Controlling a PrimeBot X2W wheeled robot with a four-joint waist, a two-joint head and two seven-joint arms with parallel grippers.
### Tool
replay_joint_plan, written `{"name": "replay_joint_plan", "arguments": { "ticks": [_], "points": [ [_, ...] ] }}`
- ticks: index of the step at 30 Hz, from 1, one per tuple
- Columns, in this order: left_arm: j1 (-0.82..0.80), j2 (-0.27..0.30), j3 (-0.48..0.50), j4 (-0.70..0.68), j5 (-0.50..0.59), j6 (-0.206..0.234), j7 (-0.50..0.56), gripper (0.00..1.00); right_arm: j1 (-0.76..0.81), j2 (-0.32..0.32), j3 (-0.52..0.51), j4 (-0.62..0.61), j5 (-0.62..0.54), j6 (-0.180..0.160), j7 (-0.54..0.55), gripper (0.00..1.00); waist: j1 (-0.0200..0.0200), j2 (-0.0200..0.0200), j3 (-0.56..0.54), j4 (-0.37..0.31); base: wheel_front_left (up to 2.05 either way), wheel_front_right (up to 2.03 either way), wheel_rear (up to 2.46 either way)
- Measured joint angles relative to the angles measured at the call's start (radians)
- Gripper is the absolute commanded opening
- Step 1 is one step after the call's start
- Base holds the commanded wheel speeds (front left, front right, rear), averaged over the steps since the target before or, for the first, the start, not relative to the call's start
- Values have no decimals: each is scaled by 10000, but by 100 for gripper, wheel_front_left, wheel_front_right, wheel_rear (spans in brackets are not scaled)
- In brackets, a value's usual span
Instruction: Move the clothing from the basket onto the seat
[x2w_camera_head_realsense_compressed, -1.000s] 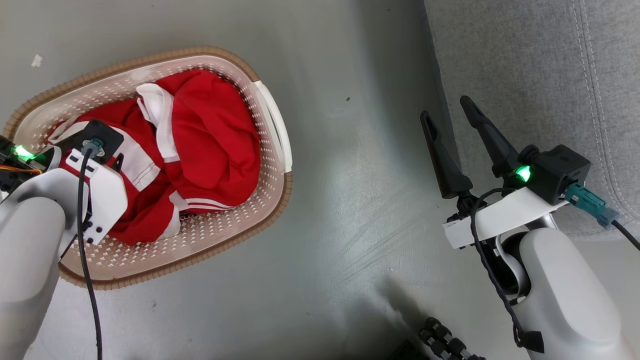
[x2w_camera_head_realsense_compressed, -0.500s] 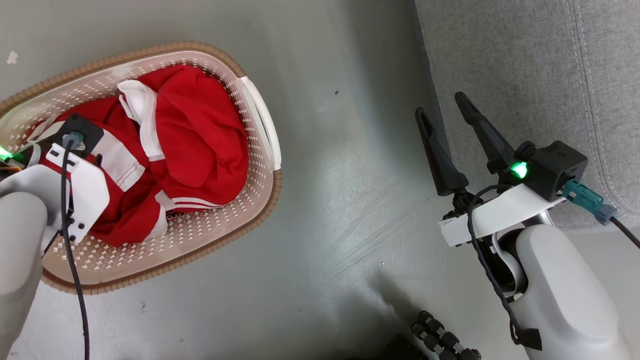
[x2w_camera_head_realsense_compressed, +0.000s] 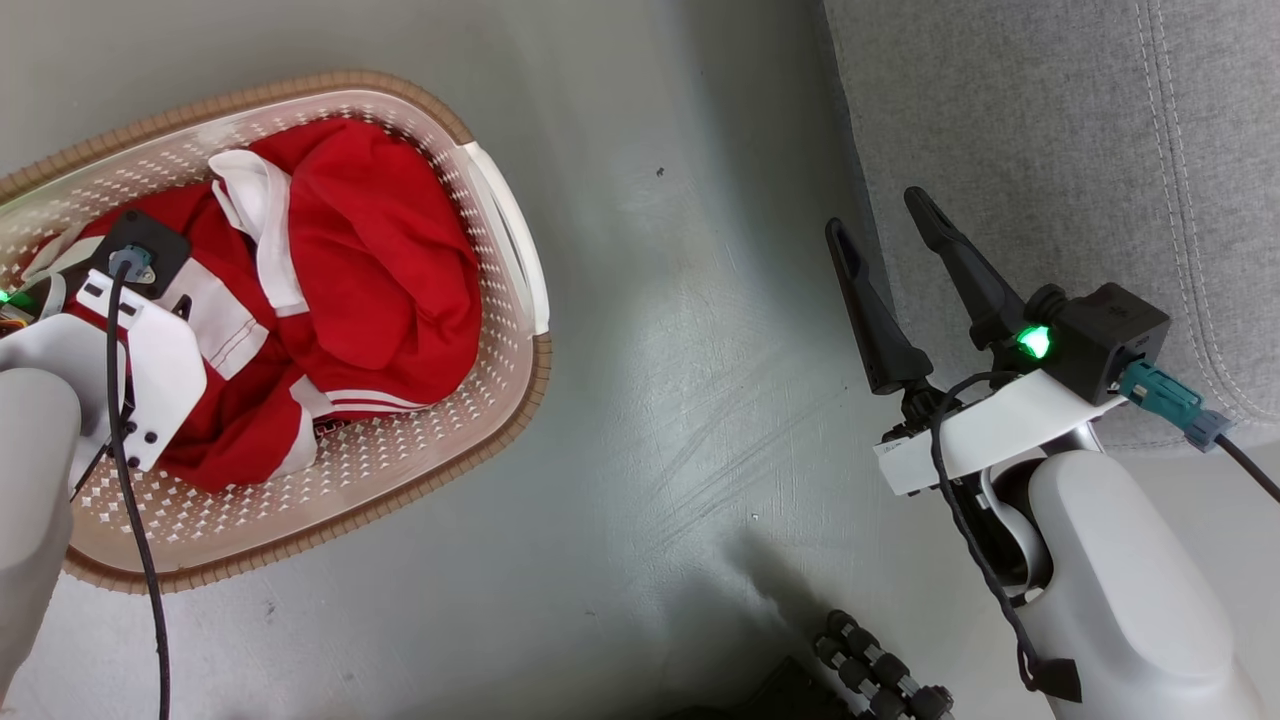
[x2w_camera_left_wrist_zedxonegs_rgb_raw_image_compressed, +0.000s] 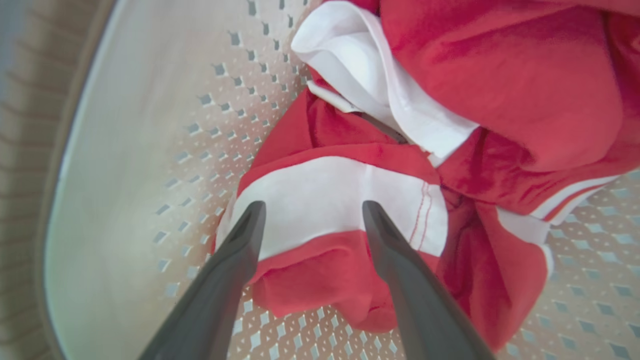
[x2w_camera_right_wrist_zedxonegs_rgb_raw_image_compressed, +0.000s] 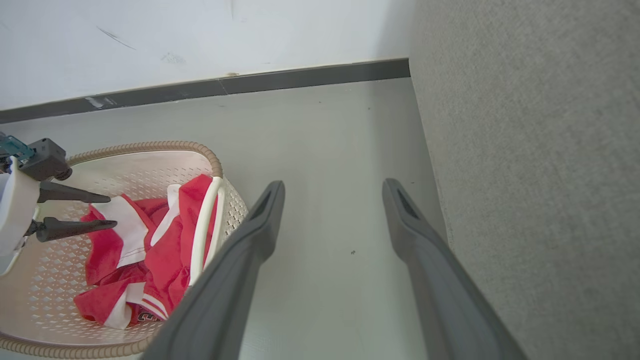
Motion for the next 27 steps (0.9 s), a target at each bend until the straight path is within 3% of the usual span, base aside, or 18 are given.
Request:
{"name": "replay_joint_plan", "arguments": {
  "ticks": [27],
  "points": [
    [-385, 46, -242, 337, -73, 0, -267, 100, 0, 12, 171, -86, 433, 0, -2, 100, 0, 0, 392, -251, 0, 0, 0]
  ]
}}
